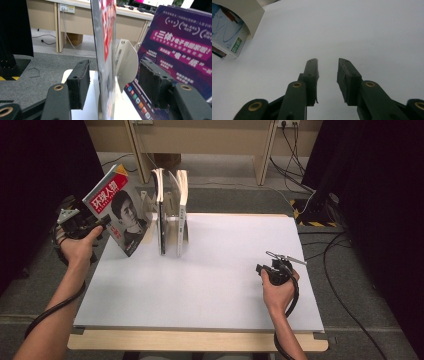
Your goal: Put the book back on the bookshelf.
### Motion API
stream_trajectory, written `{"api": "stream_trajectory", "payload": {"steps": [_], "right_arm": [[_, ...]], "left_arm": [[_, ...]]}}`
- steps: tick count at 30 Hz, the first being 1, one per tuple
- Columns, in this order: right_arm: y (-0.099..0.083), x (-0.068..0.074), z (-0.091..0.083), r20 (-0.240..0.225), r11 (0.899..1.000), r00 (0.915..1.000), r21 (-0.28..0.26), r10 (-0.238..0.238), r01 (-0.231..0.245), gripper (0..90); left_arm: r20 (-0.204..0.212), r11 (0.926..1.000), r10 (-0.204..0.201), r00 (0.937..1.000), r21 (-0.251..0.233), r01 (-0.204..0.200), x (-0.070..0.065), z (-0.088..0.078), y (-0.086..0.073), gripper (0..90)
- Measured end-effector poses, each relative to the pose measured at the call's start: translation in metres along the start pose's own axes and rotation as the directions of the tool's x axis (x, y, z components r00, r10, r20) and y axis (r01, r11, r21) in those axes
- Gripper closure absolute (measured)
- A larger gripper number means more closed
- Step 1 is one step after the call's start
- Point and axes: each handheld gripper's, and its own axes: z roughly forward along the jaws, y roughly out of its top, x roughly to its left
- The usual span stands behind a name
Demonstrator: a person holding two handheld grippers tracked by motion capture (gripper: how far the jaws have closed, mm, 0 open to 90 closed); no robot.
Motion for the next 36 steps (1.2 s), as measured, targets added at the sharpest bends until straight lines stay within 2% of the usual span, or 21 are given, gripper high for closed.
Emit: {"api": "stream_trajectory", "payload": {"steps": [3, 5, 11, 12, 26, 36], "right_arm": [[0.001, -0.001, 0.000, 0.002, 1.000, 1.0000, 0.000, -0.001, 0.001, 69.3], [0.001, -0.002, -0.001, 0.004, 1.000, 1.0000, 0.001, 0.000, 0.000, 68.8], [0.002, -0.001, -0.002, 0.005, 1.000, 0.9999, 0.005, 0.010, -0.010, 68.4], [0.002, -0.002, -0.002, 0.006, 1.000, 1.0000, -0.001, -0.007, 0.007, 68.2], [0.002, -0.005, -0.004, 0.013, 1.000, 0.9999, 0.007, -0.010, 0.010, 66.5], [-0.001, -0.008, -0.005, 0.029, 1.000, 0.9995, 0.013, -0.008, 0.007, 65.1]], "left_arm": [[0.018, 0.9996, -0.028, 0.9995, 0.010, 0.028, 0.000, -0.005, -0.007, 40.5], [0.019, 0.9998, -0.007, 0.9998, 0.017, 0.007, -0.001, -0.009, -0.012, 40.0], [0.031, 0.9992, -0.023, 0.9993, 0.032, 0.022, -0.002, -0.018, -0.026, 39.1], [0.030, 0.9993, -0.019, 0.9994, 0.033, 0.018, -0.002, -0.020, -0.028, 39.1], [0.071, 0.9979, -0.005, 0.9975, 0.065, 0.000, -0.010, -0.040, -0.056, 38.6], [0.122, 0.9937, -0.018, 0.9924, 0.112, 0.004, -0.020, -0.054, -0.084, 38.5]]}}
